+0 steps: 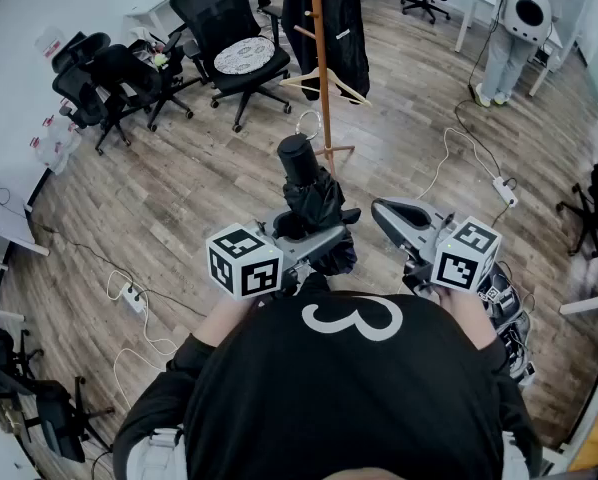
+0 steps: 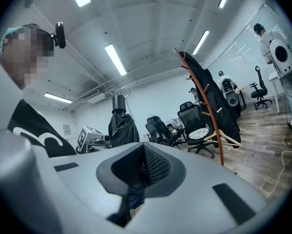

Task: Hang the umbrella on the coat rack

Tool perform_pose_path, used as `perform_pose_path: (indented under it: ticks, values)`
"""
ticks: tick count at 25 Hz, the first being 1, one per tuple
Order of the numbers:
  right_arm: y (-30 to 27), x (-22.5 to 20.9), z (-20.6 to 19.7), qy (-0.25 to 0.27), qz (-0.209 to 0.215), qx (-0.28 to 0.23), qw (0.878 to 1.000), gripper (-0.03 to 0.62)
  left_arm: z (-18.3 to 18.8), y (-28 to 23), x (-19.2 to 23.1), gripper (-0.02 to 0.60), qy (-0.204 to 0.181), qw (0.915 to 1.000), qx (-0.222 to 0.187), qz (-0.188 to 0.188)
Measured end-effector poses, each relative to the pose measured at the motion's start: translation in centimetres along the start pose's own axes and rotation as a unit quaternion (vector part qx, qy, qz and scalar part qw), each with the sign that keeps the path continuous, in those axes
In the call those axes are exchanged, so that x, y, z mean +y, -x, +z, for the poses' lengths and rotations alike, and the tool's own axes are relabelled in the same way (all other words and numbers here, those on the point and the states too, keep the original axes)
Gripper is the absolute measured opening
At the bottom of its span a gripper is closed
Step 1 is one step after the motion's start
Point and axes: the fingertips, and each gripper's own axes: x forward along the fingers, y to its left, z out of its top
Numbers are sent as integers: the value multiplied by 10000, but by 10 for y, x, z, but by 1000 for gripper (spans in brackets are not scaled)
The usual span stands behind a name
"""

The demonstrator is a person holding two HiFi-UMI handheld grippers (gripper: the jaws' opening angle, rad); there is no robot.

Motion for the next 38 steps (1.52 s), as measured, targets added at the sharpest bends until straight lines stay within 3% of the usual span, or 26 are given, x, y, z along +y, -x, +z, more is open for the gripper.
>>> perform_pose_path:
  ticks: [18,38]
  values:
    - [-15,-29,-27,-318,120,-243,9991,26,-23,-15,30,272,94,9997,136,174]
    - [-146,-171,24,-858,-266,-148,9958,26,48,-72,207,272,472,9968,651,-15]
